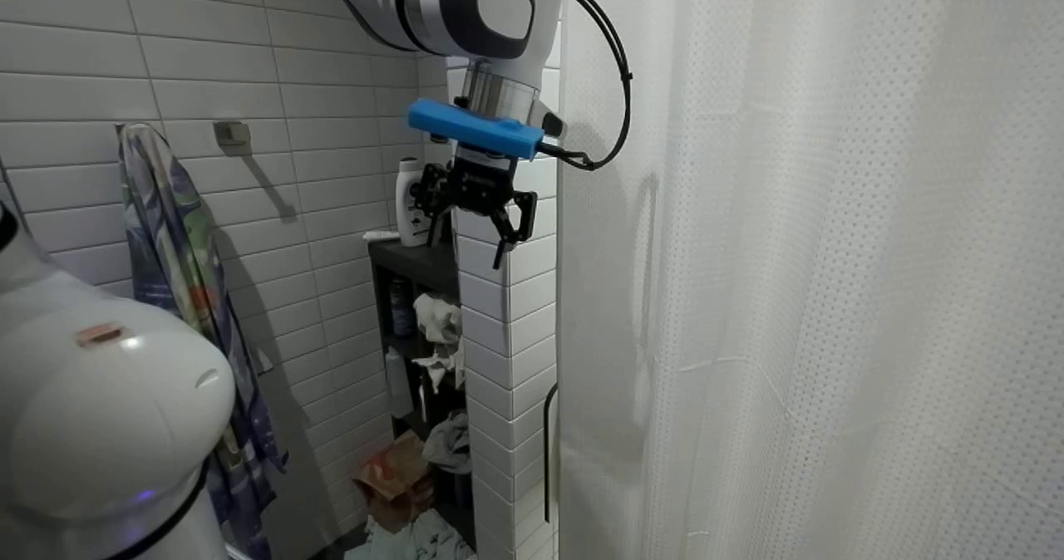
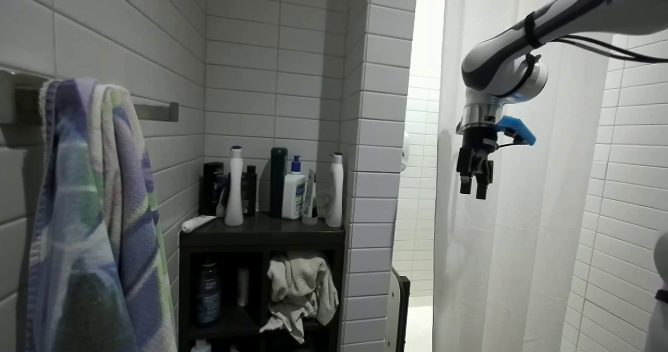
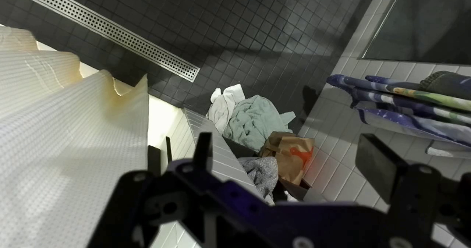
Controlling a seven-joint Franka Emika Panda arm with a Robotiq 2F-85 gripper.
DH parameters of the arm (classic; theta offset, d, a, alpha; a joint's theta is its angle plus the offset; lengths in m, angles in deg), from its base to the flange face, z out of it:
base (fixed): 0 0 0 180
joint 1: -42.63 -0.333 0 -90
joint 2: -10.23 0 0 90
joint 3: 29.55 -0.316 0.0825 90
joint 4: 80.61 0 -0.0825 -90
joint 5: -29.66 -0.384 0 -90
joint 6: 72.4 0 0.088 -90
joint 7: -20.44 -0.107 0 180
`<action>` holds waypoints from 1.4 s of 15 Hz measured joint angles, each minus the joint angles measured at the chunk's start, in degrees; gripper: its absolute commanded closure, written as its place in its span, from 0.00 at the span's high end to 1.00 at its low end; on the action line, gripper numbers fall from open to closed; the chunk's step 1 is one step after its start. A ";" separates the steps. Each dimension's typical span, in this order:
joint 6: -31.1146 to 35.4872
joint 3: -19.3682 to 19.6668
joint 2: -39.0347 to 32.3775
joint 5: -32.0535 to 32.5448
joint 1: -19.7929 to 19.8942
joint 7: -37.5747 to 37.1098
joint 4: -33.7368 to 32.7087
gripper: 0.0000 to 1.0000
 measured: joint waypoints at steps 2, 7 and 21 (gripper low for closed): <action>0.00 0.00 0.00 0.00 0.00 0.00 0.00 1.00; 0.00 0.00 0.00 0.00 0.00 0.00 0.00 1.00; 0.00 -0.90 0.00 -1.20 0.03 -0.18 0.42 1.00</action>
